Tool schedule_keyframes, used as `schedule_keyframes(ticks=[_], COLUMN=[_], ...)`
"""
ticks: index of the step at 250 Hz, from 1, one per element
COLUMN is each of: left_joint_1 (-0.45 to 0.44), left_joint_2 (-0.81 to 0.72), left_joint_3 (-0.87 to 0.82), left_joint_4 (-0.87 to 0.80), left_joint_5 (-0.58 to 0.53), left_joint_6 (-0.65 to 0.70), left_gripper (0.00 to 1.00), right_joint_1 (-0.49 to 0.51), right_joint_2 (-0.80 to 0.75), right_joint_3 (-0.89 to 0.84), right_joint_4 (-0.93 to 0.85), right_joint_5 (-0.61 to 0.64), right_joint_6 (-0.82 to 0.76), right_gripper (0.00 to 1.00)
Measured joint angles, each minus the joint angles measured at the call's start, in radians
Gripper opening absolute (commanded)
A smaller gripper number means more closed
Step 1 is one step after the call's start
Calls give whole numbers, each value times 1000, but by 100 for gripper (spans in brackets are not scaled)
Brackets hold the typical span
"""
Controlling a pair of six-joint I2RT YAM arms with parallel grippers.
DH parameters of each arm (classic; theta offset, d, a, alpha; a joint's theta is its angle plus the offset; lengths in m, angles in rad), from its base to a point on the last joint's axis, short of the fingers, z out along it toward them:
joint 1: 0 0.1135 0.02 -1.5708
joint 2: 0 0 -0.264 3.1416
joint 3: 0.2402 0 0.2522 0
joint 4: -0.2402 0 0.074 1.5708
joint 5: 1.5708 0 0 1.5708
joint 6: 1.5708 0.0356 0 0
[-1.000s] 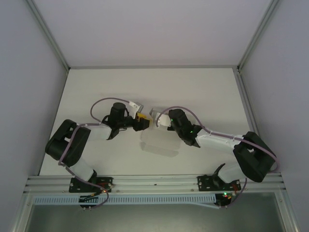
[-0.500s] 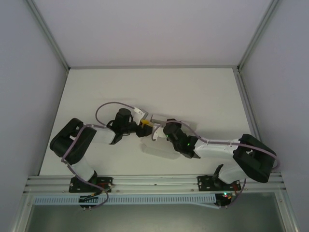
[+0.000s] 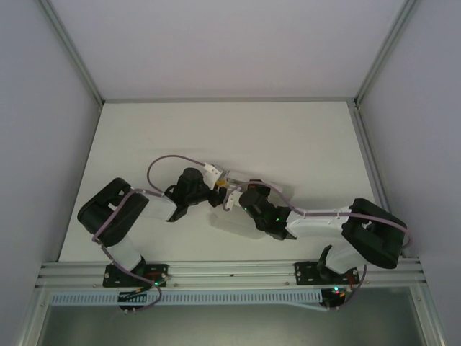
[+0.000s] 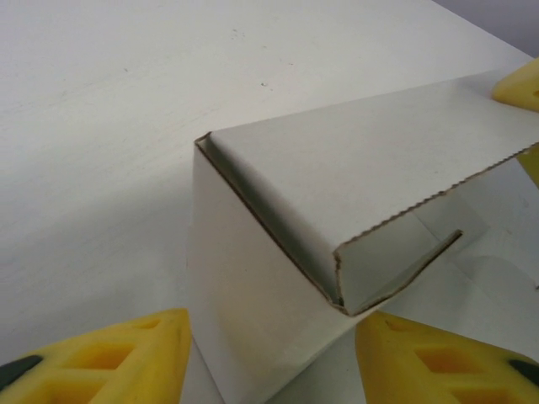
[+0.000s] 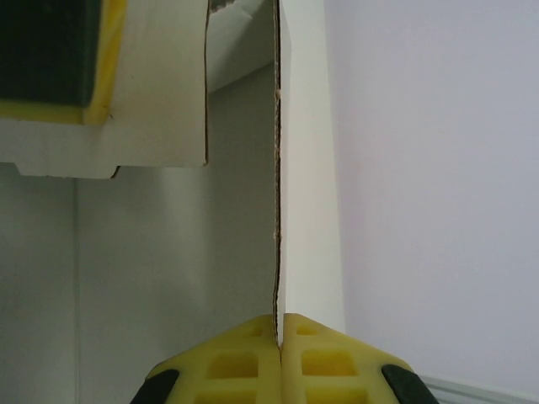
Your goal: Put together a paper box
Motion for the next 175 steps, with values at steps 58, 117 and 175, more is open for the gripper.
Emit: schedule_keyframes(ticks=[58, 117, 175], left_joint_1=[9, 82, 72], left_joint_2=[-50, -67, -27], left_joint_3=[-63, -82, -34], left_joint_4=[-3, -19, -35], left_joint_5=[10, 111, 180], left_joint_6=[15, 32, 59], left_gripper=[63, 65, 72], right_joint_1=[4, 25, 55], right_joint_2=[-65, -53, 5], right_joint_3=[-43, -53, -79], right_joint_4=[-20, -2, 120], right_joint_5=[-4, 22, 100], right_joint_6=[-19, -71, -151], right_gripper=[0, 0, 0])
